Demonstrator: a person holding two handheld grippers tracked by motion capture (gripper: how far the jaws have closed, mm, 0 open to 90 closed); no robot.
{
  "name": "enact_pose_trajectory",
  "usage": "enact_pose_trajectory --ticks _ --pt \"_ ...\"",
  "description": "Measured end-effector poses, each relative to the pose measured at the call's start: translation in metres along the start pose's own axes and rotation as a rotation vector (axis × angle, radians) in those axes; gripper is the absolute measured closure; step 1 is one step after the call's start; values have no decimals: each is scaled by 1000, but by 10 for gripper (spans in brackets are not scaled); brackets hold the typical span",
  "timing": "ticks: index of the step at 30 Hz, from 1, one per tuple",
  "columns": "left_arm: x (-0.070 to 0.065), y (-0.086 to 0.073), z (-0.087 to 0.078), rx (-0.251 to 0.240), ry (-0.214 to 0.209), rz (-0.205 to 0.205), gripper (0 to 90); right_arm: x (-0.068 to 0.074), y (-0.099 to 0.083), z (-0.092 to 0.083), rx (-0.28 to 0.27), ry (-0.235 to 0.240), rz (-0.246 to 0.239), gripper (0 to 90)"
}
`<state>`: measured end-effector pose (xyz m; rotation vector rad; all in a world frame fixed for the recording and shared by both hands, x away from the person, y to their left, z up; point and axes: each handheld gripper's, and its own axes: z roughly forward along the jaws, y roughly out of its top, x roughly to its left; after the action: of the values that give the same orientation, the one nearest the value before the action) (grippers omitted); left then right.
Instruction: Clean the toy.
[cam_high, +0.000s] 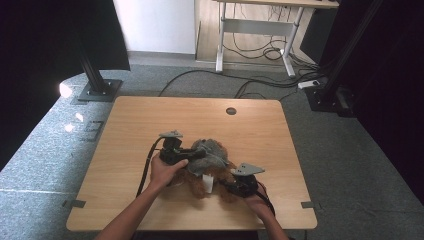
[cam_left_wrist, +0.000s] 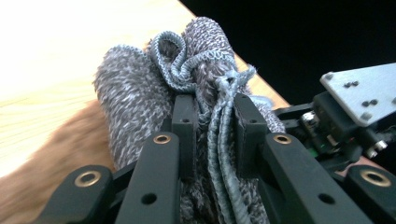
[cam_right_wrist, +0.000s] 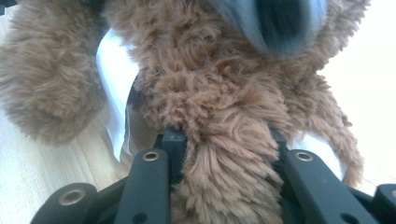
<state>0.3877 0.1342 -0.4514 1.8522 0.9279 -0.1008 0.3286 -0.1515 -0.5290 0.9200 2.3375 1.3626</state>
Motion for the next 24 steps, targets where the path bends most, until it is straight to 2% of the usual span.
enact_pose_trajectory --ticks 3,6,16,21,24 --pt "12 -6 -15 -12 26 -23 738 0 -2 0 4 0 4 649" --pt "20 -14 -30 -31 28 -39 738 -1 -2 0 4 6 8 649" --pt "22 -26 -64 -81 51 -24 734 2 -5 -2 11 14 0 649" --pt "32 -35 -87 -124 65 -56 733 1 -6 -2 10 20 2 649" --pt "40 -45 -96 -129 60 -84 731 1 -6 -2 10 20 2 649"
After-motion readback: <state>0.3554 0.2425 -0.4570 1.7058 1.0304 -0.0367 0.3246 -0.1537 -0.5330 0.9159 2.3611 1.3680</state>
